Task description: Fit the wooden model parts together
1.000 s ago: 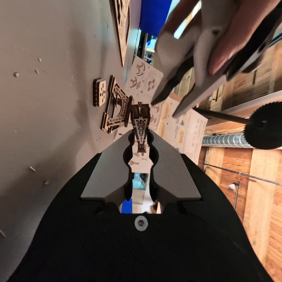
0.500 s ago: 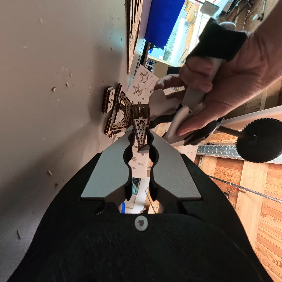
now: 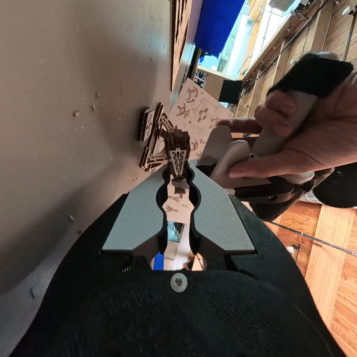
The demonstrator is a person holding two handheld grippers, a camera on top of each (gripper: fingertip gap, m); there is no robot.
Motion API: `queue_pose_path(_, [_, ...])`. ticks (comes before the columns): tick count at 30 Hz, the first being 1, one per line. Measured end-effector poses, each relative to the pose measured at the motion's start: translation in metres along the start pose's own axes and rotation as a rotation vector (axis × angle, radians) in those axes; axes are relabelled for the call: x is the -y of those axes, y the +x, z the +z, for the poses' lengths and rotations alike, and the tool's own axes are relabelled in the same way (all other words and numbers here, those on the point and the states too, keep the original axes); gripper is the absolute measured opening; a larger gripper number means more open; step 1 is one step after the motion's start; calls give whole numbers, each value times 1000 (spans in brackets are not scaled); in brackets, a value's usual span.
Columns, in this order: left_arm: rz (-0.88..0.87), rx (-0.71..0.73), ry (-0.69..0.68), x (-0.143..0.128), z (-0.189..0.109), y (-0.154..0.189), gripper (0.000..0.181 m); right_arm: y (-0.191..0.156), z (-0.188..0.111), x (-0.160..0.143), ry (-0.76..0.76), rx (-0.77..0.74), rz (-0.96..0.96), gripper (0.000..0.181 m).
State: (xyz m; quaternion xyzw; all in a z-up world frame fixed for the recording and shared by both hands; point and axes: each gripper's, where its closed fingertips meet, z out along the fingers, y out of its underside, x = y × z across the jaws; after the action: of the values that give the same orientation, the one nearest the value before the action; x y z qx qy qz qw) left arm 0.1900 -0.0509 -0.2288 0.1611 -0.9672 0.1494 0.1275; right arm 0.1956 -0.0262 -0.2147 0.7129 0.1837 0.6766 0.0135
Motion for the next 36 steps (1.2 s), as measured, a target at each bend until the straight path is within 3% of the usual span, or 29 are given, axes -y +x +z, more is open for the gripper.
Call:
queue_pose_path(4, [40,12,148,17,-15,-2,11,7,0,-14,-26,-36,54,18])
queue_pose_path(8, [125,3,428,25,-44,-8,11,9,-2,-31,-35,-24,186,30])
queue_pose_path(12, [238,-129,773,13,-71,8,11,7,-3,-45,-15,37,413,36])
queue_pose_path(16, [348,-85,988,-7,-73,1,10,0,-5,-44,88,164,723,43])
queue_pose_path(21, [379,-64,1053,-19,-61,-4,10,-1,-20,-44,246,330,989,45])
queue_pose_path(24, [410,-31,1040,-19,-58,-2,10,-1,-30,-37,370,499,1208,56])
queue_pose_path(29, [460,-32,966,-20,-46,4,10,33,-36,-19,640,631,1495,53])
queue_pose_path(32, [486,-38,941,-21,-42,7,10,54,-31,-6,759,724,1514,50])
queue_pose_path(36, [533,-45,926,-22,-39,12,10,53,-17,5,765,825,1387,44])
